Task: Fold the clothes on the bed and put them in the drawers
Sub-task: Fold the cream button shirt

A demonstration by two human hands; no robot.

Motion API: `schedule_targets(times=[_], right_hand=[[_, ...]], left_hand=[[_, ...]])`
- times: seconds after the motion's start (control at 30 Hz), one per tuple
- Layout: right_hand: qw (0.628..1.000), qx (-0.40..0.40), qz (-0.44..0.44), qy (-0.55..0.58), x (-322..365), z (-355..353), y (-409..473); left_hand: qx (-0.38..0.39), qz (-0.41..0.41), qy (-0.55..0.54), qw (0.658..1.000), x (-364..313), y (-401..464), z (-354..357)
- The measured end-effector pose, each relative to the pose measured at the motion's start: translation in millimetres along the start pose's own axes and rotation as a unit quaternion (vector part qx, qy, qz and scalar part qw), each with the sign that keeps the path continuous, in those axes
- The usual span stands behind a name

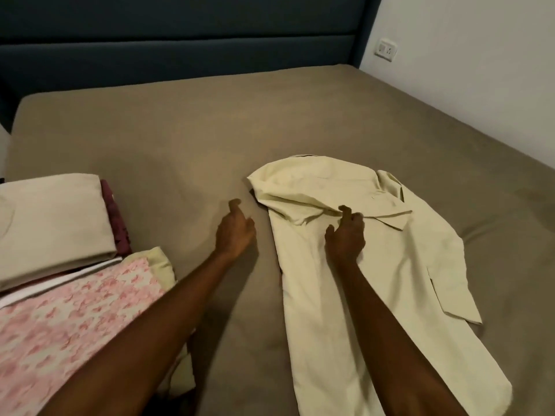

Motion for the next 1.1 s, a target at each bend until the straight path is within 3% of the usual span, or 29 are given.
schedule_targets(times=[0.07, 0.13, 0.23, 0.3, 0.4, 0.6, 0.7, 0.87, 0.93, 1.0, 1.1], right_hand=[[0.994, -0.054, -0.070, -0.064, 12.9, 1.9, 23.5], [0.983, -0.044, -0.149, -0.095, 22.1, 18.0, 57.1], [0.966, 0.082, -0.224, -0.094, 31.9, 44.9, 104.7], [0.971, 0.130, -0.200, 0.000, 37.1, 40.9, 131.2], [0.972, 0.121, -0.176, 0.094, 40.3, 20.5, 178.5], [0.985, 0.029, -0.059, -0.159, 10.1, -2.6, 253.6], [0.954, -0.045, -0.119, -0.272, 29.3, 7.3, 217.1], [0.974, -0.007, -0.082, -0.209, 23.9, 26.1, 99.4], [0.971, -0.021, -0.105, -0.215, 11.5, 34.2, 59.9], [0.970, -0.048, -0.140, -0.195, 2.4, 36.1, 48.6], [0.992, -0.039, -0.088, -0.080, -17.0, 38.7, 53.1]], left_hand=[[0.011, -0.040, -0.117, 0.992, 19.7, 42.5, 6.5], [0.005, -0.042, -0.189, 0.981, 32.2, 65.7, 20.4], [-0.052, 0.009, -0.072, 0.996, 48.9, 72.9, 33.6], [-0.109, 0.016, -0.037, 0.993, 63.2, 74.4, 39.4], [-0.128, 0.021, -0.021, 0.991, 72.8, 76.0, 47.3], [-0.118, 0.032, 0.015, 0.992, 65.9, 79.2, 46.8], [-0.118, 0.038, 0.020, 0.992, 67.2, 80.0, 48.9], [-0.110, 0.021, 0.067, 0.991, 50.8, 83.7, 45.7], [-0.092, 0.002, 0.112, 0.989, 39.1, 93.4, 43.3], [-0.073, 0.032, 0.146, 0.986, 20.4, 110.1, 47.9], [-0.030, 0.068, 0.088, 0.993, -7.5, 144.6, 64.3]])
Point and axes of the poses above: each hand's wrist, its own y-axis towards the middle knuckle, its own z-axis out of the palm, x = y × z, the point moved 7 cm from there along y, towards the middle knuckle, and after that the axes turned 8 degrees about z, right-handed, at the moved point
